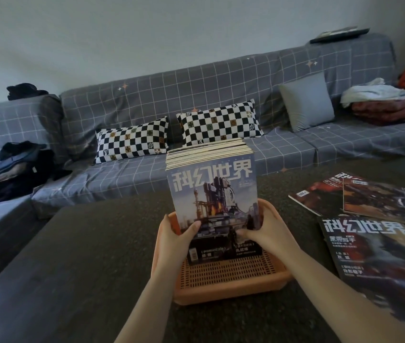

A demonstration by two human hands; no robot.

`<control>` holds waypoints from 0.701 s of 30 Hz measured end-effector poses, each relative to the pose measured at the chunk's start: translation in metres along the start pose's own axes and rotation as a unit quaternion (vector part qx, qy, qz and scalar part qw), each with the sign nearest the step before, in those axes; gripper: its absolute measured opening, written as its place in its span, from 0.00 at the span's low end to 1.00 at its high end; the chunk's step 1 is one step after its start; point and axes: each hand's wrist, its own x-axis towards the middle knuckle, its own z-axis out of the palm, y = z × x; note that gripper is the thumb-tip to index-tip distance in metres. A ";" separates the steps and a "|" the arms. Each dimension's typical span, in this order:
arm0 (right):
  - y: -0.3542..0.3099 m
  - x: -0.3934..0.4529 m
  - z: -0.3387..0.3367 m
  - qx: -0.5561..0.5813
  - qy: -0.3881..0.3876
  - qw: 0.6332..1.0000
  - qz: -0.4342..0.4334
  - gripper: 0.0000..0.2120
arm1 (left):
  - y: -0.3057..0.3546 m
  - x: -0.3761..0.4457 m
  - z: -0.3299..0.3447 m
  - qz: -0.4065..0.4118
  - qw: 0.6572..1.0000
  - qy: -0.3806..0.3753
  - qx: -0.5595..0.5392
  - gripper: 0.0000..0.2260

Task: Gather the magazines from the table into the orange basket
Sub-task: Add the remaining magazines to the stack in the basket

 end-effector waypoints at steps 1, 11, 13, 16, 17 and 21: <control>0.001 -0.006 0.001 -0.003 -0.005 1.000 0.007 0.41 | -0.002 -0.007 0.001 -0.002 1.000 0.014 -0.002 0.36; -0.013 -0.066 -0.007 0.022 0.080 0.995 -0.051 0.28 | 0.004 -0.073 0.024 -0.002 1.000 0.001 -0.010 0.10; -0.009 -0.079 -0.014 0.037 0.094 0.994 -0.049 0.24 | 0.009 -0.085 0.033 0.025 1.000 -0.015 0.000 0.07; 0.002 -0.098 -0.028 0.040 0.105 0.993 -0.043 0.19 | 0.014 -0.100 0.048 0.056 0.998 -0.040 -0.015 0.05; 0.005 -0.104 -0.034 0.034 0.107 0.993 -0.043 0.18 | 0.016 -0.106 0.054 0.065 0.997 -0.048 -0.017 0.06; 0.022 -0.131 -0.061 0.033 0.124 0.991 -0.027 0.13 | 0.023 -0.125 0.083 0.085 0.991 -0.096 -0.027 0.07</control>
